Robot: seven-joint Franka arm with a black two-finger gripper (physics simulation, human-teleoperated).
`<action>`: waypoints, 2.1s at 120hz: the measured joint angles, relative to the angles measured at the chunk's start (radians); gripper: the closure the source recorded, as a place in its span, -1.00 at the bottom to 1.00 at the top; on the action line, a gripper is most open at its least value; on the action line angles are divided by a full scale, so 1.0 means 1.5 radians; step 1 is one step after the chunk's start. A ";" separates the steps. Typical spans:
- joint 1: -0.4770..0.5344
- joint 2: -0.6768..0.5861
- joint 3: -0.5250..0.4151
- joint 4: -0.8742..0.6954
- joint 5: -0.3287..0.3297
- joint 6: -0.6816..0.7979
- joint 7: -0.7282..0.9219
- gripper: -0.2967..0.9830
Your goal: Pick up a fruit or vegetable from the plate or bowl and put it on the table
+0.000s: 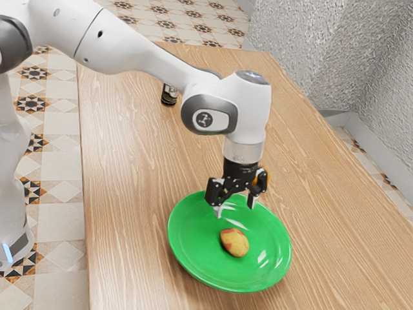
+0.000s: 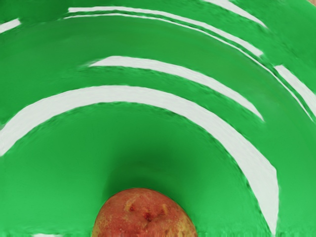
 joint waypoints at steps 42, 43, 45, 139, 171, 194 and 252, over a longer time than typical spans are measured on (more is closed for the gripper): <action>-0.020 0.002 -0.030 -0.018 0.002 0.001 -0.042 -0.54; -0.020 0.002 -0.031 -0.018 0.002 0.001 -0.042 -0.54; -0.022 0.003 -0.031 -0.018 0.002 0.001 -0.044 -0.54; 0.007 0.060 -0.032 0.015 0.036 0.003 -0.050 -0.54; -0.011 0.080 -0.032 0.023 0.038 0.007 -0.045 -0.54; -0.010 0.091 -0.032 0.021 0.036 0.011 -0.040 -0.54; -0.009 0.111 -0.032 0.022 0.035 0.030 -0.032 0.02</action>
